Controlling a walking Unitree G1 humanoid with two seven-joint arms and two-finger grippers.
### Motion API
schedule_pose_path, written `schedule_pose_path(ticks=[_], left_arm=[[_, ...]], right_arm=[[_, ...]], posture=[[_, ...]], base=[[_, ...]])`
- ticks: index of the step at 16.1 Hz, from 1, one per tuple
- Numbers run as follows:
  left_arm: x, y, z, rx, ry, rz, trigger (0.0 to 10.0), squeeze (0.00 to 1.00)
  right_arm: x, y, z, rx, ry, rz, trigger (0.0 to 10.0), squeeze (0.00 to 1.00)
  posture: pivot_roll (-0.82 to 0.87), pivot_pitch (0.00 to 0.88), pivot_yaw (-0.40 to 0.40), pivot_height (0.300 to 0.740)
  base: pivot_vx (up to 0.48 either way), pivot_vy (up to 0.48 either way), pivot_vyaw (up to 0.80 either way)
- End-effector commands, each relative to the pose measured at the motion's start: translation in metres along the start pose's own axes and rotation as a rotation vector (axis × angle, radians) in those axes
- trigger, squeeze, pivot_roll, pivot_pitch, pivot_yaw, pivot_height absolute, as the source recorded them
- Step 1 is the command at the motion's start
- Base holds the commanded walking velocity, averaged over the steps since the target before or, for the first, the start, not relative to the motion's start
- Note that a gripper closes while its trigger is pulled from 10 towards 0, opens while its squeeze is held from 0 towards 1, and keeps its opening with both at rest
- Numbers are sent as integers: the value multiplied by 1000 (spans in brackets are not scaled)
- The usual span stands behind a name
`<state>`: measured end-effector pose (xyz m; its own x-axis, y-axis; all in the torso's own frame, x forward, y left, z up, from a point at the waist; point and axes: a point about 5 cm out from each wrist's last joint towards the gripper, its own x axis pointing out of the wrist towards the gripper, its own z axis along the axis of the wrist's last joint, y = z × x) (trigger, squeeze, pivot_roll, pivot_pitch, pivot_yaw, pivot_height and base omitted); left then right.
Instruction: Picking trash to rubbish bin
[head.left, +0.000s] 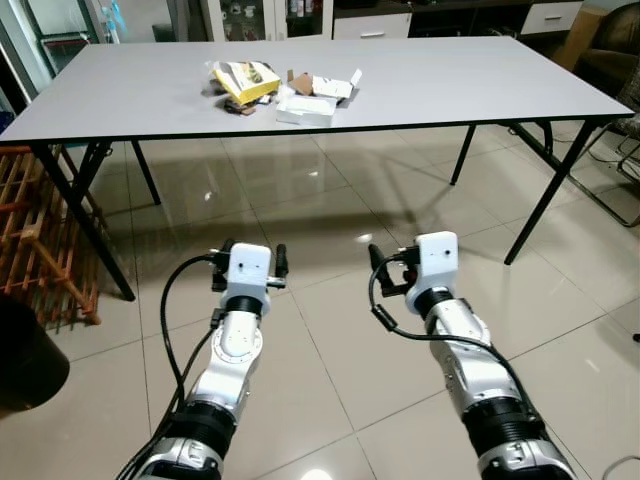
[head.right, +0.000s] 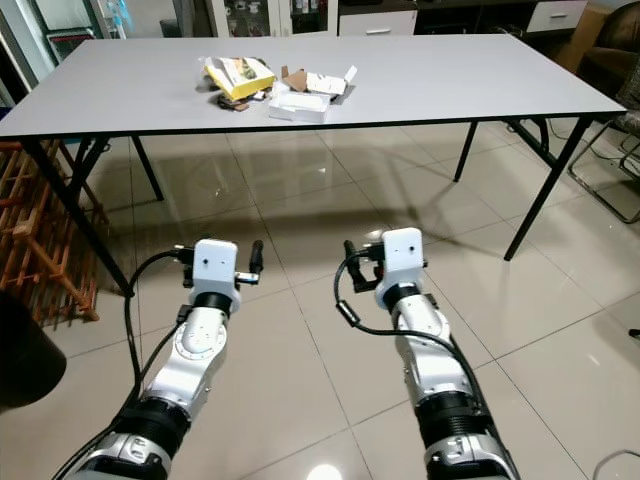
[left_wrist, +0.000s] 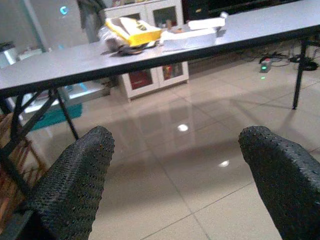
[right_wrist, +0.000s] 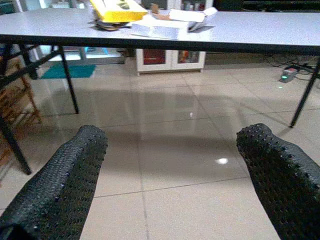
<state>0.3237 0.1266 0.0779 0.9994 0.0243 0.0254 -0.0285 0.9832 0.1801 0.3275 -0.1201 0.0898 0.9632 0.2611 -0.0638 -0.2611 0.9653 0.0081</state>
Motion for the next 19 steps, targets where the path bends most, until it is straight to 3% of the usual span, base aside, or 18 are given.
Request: schedule_pose_path(ticks=[1, 5, 16, 19], left_arm=[[1, 4, 1, -1, 3, 25, 10000, 0], [3, 6, 2, -4, 6, 35, 10000, 0], [6, 8, 5, 8, 4, 42, 10000, 0], [7, 9, 5, 12, 4, 47, 10000, 0]], right_arm=[[2, 5, 5, -19, -17, 26, 10000, 0], [1, 6, 4, -25, -13, 35, 10000, 0], [2, 8, 4, -24, -16, 41, 10000, 0], [2, 9, 5, -38, -18, 49, 10000, 0]], posture=[[24, 34, -8, 740], [19, 26, -3, 740], [21, 24, 1, 740], [21, 27, 1, 740]], base=[[292, 0, 0], [295, 0, 516], [295, 0, 0], [296, 0, 573]])
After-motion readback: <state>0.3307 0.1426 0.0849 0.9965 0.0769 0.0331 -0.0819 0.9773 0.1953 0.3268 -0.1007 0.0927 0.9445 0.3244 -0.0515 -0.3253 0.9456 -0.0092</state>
